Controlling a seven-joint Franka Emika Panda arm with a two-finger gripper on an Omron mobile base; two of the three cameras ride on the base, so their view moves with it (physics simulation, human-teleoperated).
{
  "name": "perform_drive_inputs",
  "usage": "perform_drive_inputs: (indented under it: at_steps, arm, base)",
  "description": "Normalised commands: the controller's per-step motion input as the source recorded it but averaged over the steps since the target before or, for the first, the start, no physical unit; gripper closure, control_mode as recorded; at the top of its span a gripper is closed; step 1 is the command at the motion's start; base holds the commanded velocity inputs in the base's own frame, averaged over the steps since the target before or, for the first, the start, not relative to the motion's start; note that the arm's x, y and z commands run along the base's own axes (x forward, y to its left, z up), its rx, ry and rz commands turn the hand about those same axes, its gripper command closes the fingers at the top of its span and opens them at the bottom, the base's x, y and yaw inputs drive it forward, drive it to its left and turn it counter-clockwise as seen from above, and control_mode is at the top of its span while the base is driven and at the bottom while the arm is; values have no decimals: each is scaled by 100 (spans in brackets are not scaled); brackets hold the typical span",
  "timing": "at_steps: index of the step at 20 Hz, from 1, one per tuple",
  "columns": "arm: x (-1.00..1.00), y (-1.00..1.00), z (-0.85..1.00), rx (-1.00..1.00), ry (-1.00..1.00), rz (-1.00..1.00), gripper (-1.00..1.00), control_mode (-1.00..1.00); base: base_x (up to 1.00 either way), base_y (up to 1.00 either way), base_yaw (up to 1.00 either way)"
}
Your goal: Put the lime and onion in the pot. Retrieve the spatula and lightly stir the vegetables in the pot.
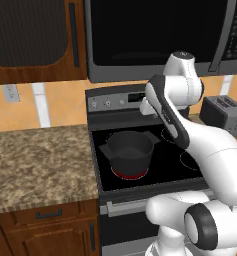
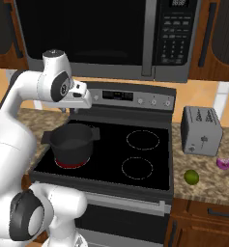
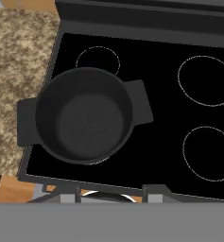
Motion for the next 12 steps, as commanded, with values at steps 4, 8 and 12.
perform_drive_inputs:
  at_steps: [4, 8, 12]
  arm:
    - [0, 0, 0, 0, 0, 0, -100, 100]
    - [0, 0, 0, 0, 0, 0, -100, 100]
    - [0, 0, 0, 0, 0, 0, -100, 100]
  base:
    - [0, -1, 0]
    - [-2, -59, 0]
    - [-1, -65, 0]
